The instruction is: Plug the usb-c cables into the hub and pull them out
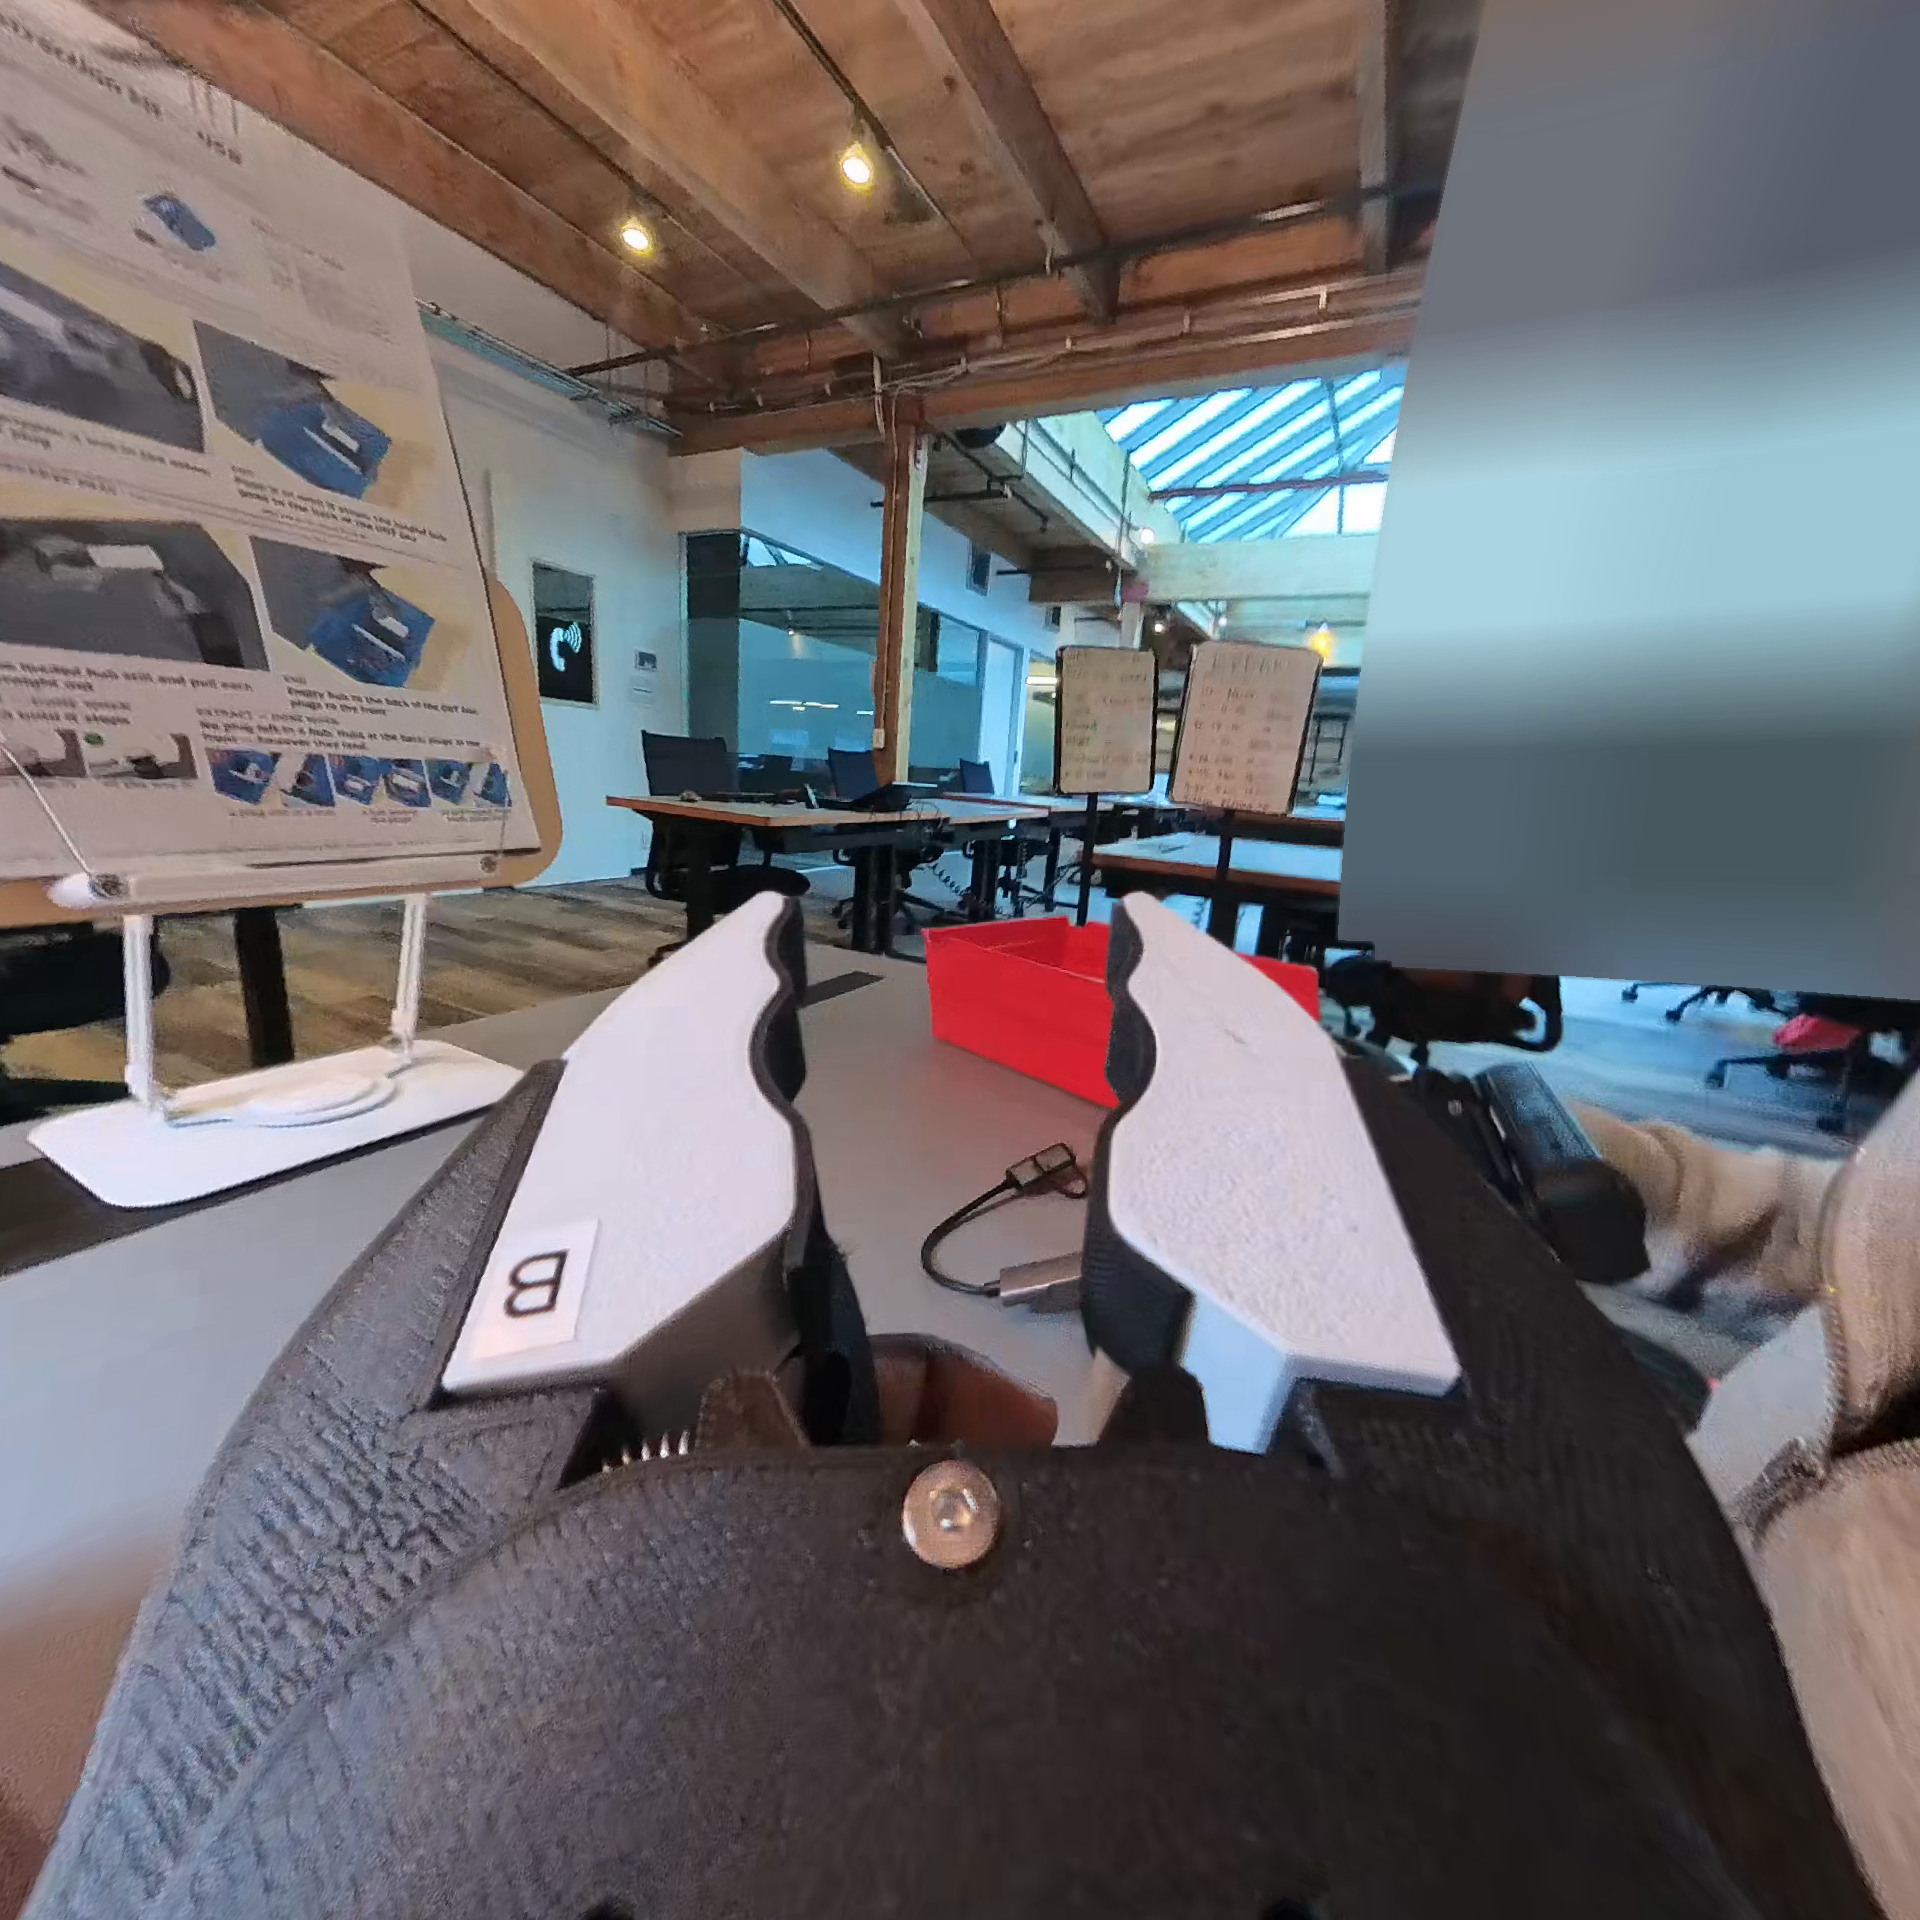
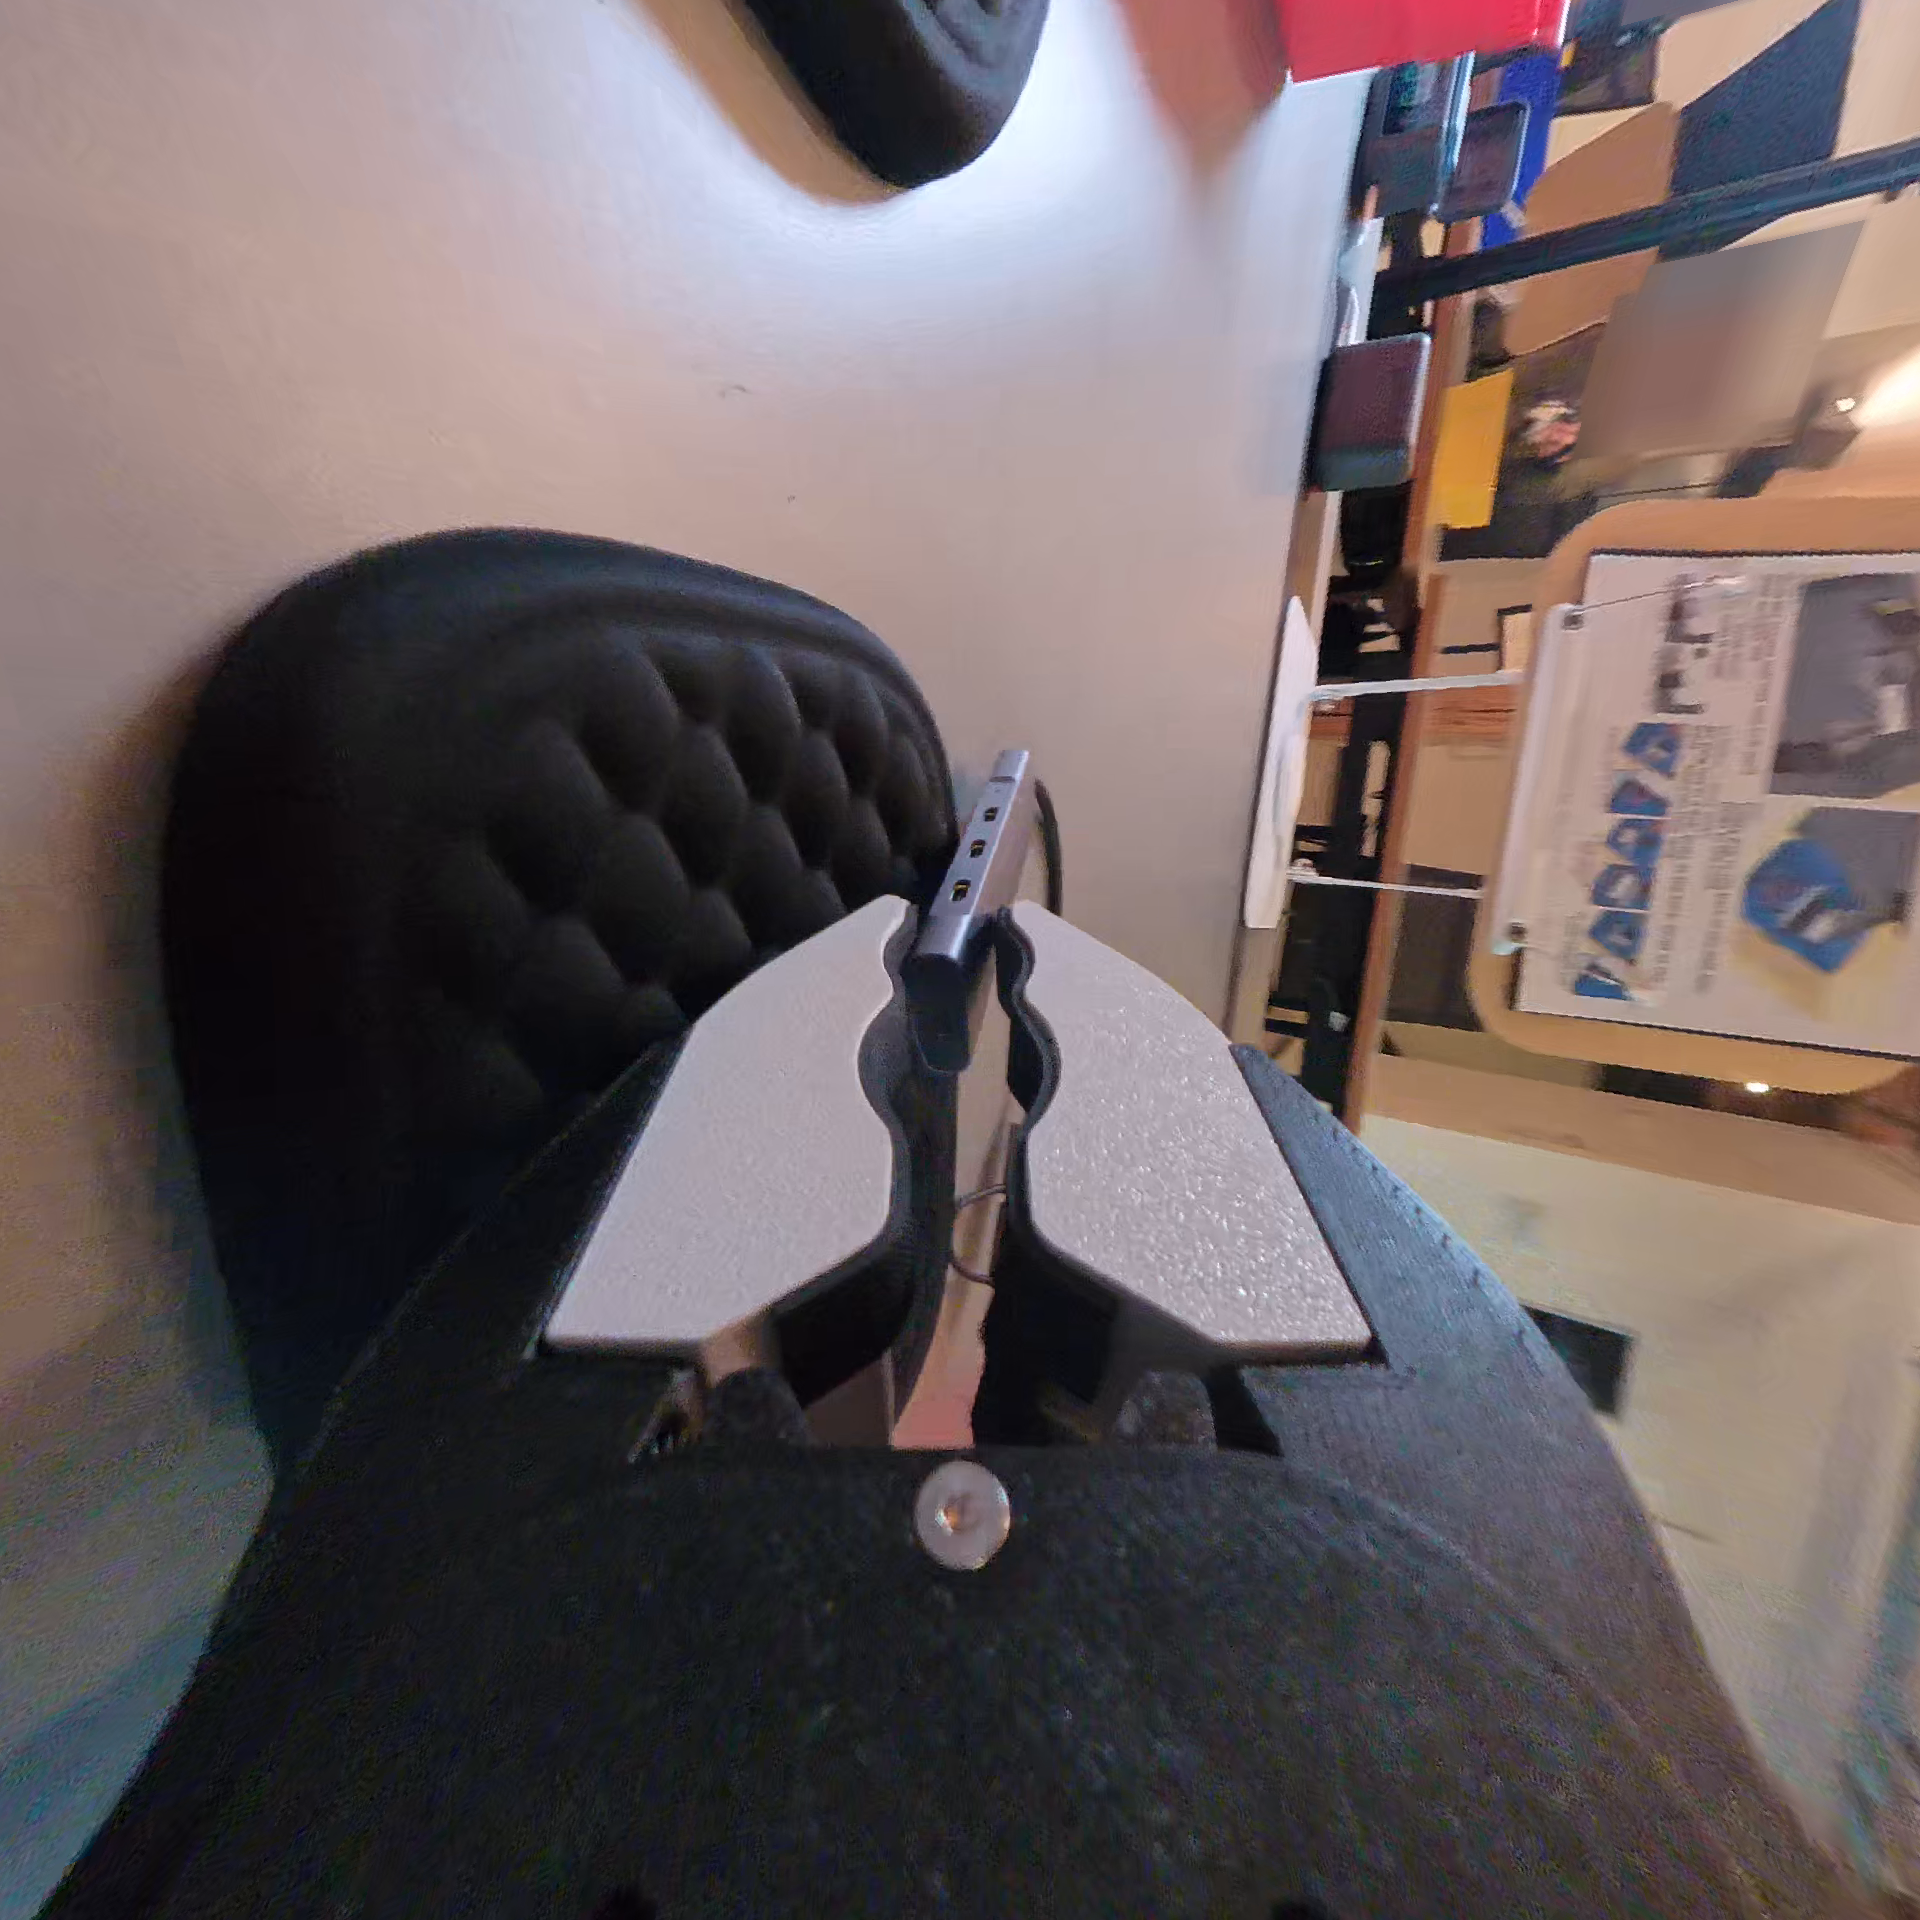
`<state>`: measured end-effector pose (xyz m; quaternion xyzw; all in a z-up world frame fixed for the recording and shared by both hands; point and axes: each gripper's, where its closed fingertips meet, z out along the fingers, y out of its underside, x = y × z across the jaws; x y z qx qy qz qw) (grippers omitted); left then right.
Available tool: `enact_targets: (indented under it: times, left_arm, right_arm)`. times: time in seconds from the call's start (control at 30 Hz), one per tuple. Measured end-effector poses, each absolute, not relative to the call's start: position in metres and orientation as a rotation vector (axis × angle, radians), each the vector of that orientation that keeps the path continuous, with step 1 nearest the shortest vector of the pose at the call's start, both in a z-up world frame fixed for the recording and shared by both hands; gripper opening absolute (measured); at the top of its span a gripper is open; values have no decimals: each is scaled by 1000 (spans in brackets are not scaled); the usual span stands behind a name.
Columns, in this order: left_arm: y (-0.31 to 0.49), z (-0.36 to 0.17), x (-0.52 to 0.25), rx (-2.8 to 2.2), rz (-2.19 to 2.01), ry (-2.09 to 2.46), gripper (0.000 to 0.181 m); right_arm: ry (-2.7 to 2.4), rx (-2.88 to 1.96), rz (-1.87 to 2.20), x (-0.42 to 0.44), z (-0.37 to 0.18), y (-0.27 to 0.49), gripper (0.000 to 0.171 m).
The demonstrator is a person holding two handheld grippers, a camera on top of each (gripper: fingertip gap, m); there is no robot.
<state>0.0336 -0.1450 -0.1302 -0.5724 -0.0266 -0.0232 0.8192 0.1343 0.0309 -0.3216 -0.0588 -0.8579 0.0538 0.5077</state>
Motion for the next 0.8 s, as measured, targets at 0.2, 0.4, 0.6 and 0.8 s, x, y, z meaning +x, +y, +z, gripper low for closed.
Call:
enact_targets:
  times: [0.2, 0.4, 0.6, 0.8]
  left_arm:
    - [-170, -116, 35, -1237, -16, -31, 57]
    - [-208, -99, 22, -1229, 134, -63, 57]
    - [-266, -93, -14, -1288, 414, -234, 56]
    - [-314, -151, -77, -1572, 559, -691, 53]
  right_arm:
    - [-2075, -247, 280, 143, -314, 33, 36]
    - [-2113, -432, 566, 162, -294, 32, 63]
    - [-1296, -615, 1477, 154, -170, 48, 70]
    - [-922, -833, 1650, 142, -195, 101, 74]
